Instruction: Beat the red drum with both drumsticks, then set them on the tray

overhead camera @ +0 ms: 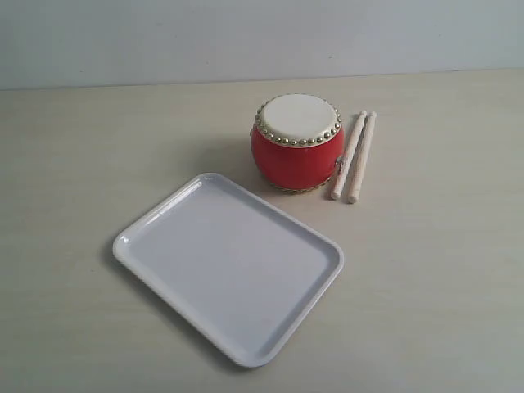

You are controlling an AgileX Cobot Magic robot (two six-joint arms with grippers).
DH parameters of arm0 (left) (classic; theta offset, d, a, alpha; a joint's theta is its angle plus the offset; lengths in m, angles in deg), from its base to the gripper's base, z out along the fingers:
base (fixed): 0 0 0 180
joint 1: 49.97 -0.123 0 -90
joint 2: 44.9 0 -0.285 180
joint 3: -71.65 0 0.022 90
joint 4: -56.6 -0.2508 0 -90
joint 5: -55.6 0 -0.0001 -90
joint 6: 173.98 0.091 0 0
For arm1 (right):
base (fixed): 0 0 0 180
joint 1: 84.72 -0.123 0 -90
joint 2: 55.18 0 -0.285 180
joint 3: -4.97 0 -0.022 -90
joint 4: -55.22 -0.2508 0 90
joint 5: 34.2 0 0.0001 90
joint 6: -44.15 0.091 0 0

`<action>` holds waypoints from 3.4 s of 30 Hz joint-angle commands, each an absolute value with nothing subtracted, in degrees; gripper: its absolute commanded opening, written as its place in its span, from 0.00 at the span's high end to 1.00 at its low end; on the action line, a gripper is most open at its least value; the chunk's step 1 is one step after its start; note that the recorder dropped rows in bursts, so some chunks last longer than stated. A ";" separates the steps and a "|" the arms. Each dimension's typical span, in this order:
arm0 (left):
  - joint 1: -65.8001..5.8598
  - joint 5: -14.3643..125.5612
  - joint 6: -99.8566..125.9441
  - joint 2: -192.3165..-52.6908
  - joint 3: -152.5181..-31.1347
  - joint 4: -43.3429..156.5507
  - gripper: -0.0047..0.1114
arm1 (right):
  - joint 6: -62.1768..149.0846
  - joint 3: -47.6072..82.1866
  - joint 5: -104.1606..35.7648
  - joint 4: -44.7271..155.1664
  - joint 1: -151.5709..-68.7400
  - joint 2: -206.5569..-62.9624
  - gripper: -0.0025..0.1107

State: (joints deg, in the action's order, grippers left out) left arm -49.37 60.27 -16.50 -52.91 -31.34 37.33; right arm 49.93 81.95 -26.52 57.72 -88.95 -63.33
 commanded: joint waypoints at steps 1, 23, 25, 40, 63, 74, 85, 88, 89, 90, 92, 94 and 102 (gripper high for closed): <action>-49.55 60.54 -16.51 -52.69 -31.13 37.32 0.96 | 50.05 82.19 -26.63 58.13 -88.57 -62.96 0.98; -49.55 60.54 -16.51 -52.69 -31.13 37.32 0.96 | 50.05 82.19 -26.63 58.13 -88.57 -62.96 0.98; -49.55 60.54 -16.51 -52.69 -31.13 37.32 0.96 | 50.05 82.19 -26.63 58.13 -88.57 -62.96 0.98; -49.55 59.88 -20.02 -52.69 -31.13 37.90 0.96 | 50.05 82.19 -26.63 58.13 -88.57 -62.96 0.98; -49.45 49.13 -36.17 -52.69 -31.13 40.38 0.96 | 49.88 82.19 -27.42 58.40 -88.57 -62.96 0.98; -49.45 43.31 -42.10 -52.69 -31.13 35.75 0.96 | 49.88 82.19 -27.42 58.40 -88.57 -62.96 0.98; -49.45 56.76 -45.50 -52.69 -31.13 38.11 0.96 | 49.88 82.19 -27.42 58.41 -93.51 -62.96 0.98; -49.45 56.78 -45.51 -52.69 -31.13 38.11 0.96 | 49.88 82.19 -27.42 58.41 -93.62 -62.96 0.98; -49.45 56.78 -45.51 -52.69 -31.13 38.11 0.96 | 49.88 82.19 -27.42 58.41 -93.62 -62.96 0.98; -49.45 56.56 -46.17 -52.69 -31.13 38.20 0.96 | 49.88 82.19 -27.42 58.41 -93.62 -62.96 0.98; -49.45 54.65 -48.85 -52.69 -31.13 38.20 0.96 | 49.88 82.19 -27.42 58.41 -93.62 -62.96 0.98; -49.45 52.43 -49.78 -52.69 -31.13 38.20 0.96 | 49.88 82.19 -27.42 58.41 -93.62 -62.96 0.98; -49.33 53.22 -49.78 -52.69 -31.13 37.80 0.96 | 49.88 82.19 -27.42 58.41 -93.62 -62.96 0.98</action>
